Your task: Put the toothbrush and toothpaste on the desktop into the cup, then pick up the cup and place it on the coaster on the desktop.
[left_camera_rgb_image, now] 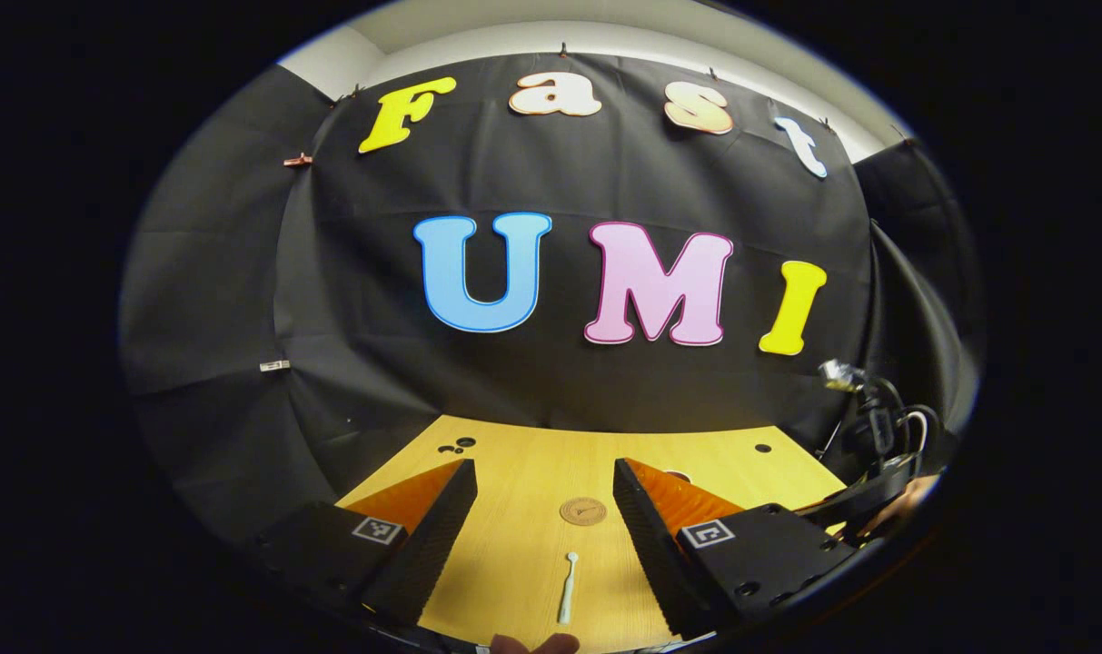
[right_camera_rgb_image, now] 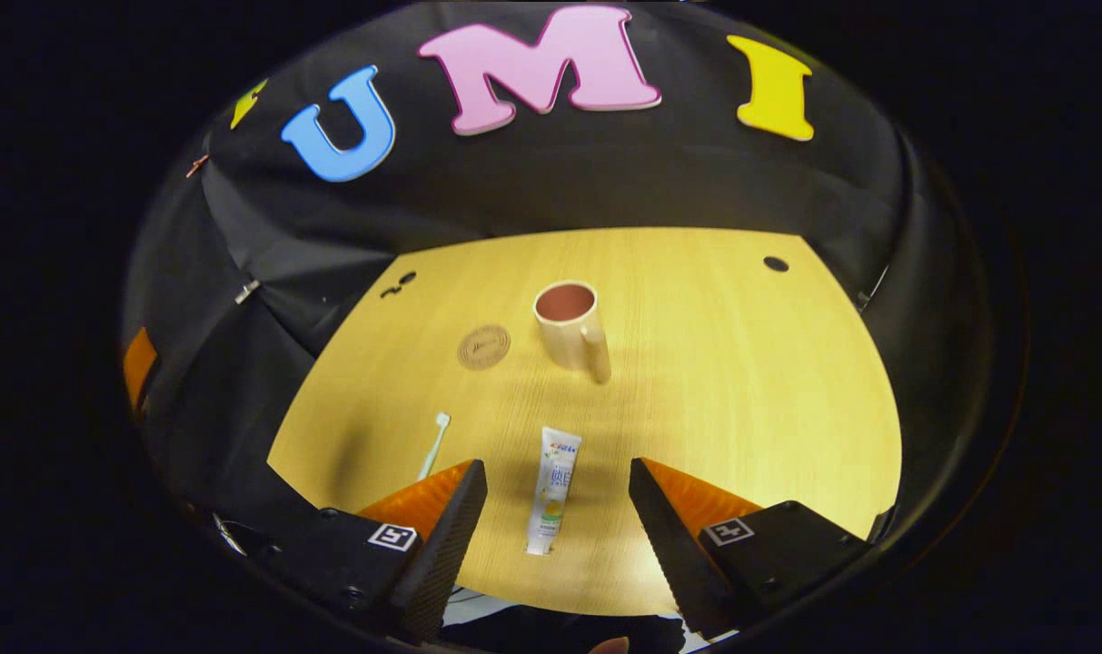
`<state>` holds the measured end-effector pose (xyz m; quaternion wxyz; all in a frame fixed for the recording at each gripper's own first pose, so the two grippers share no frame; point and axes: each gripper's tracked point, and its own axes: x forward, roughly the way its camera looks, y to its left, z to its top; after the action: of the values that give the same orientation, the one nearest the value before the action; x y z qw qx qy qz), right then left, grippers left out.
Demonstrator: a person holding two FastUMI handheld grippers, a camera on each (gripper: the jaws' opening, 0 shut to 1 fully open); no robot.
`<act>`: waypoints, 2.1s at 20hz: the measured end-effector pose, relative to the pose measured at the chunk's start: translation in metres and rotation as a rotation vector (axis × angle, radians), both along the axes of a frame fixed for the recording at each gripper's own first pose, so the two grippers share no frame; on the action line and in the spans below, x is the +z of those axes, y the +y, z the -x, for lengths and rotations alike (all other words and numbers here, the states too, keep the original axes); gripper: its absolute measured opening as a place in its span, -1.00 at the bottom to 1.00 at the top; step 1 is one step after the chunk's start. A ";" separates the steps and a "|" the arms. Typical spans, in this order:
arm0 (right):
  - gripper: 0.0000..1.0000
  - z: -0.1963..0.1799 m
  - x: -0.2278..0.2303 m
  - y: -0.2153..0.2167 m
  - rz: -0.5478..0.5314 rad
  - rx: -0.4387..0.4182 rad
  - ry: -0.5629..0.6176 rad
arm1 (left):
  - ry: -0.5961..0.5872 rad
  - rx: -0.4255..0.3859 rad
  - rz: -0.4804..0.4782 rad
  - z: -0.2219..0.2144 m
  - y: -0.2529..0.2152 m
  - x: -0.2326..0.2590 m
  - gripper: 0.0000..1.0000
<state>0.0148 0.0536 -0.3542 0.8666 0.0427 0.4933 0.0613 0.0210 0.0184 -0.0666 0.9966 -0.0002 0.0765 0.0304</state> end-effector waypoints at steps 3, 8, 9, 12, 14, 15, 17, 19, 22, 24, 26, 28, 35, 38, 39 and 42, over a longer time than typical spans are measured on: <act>0.94 0.003 -0.047 0.012 -0.010 0.012 0.088 | 0.034 0.013 -0.007 0.001 0.003 -0.014 0.91; 0.92 -0.007 -0.095 0.017 -0.015 -0.018 0.181 | 0.077 0.032 -0.008 -0.002 0.003 -0.035 0.91; 0.92 -0.010 -0.102 0.016 -0.005 -0.015 0.195 | 0.084 0.034 -0.006 -0.003 0.002 -0.038 0.91; 0.85 -0.011 -0.122 0.018 -0.004 -0.017 0.257 | 0.102 0.045 -0.002 -0.004 0.003 -0.046 0.91; 0.79 -0.009 -0.132 0.017 -0.001 -0.013 0.290 | 0.110 0.053 0.001 -0.005 0.004 -0.050 0.91; 0.77 -0.009 -0.136 0.018 0.001 -0.009 0.301 | 0.116 0.059 0.001 -0.006 0.006 -0.051 0.91; 0.70 -0.007 -0.144 0.019 0.011 -0.007 0.324 | 0.123 0.070 0.002 -0.007 0.009 -0.055 0.91; 0.52 -0.007 -0.150 0.019 0.017 -0.011 0.340 | 0.128 0.081 0.003 -0.009 0.012 -0.056 0.91; 0.28 -0.010 -0.156 0.018 0.016 -0.038 0.359 | 0.133 0.095 0.003 -0.011 0.016 -0.060 0.91; -0.04 -0.007 -0.156 0.023 -0.012 -0.026 0.382 | 0.140 0.096 0.007 -0.013 0.017 -0.064 0.92; -0.43 -0.009 -0.153 0.028 -0.046 -0.025 0.379 | 0.155 0.087 0.017 -0.016 0.015 -0.071 0.92; -0.61 -0.005 -0.155 0.033 -0.075 0.007 0.371 | 0.189 0.067 0.039 -0.019 0.010 -0.085 0.92; -0.69 -0.003 -0.130 0.027 -0.204 -0.048 0.301 | 0.368 -0.046 0.057 -0.048 -0.014 -0.157 0.83; -0.70 -0.002 -0.107 0.019 -0.242 -0.057 0.269 | 0.421 -0.096 0.022 -0.065 -0.025 -0.190 0.82; -0.70 -0.002 -0.101 0.015 -0.254 -0.062 0.262 | 0.445 -0.107 0.002 -0.070 -0.025 -0.201 0.82; -0.70 -0.004 -0.088 0.000 -0.258 -0.066 0.241 | 0.520 -0.132 -0.038 -0.079 -0.029 -0.235 0.82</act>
<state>0.0184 0.0536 -0.4424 0.7901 0.1765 0.5801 0.0900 0.1001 -0.0111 -0.3018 0.9432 0.0315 0.3290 -0.0341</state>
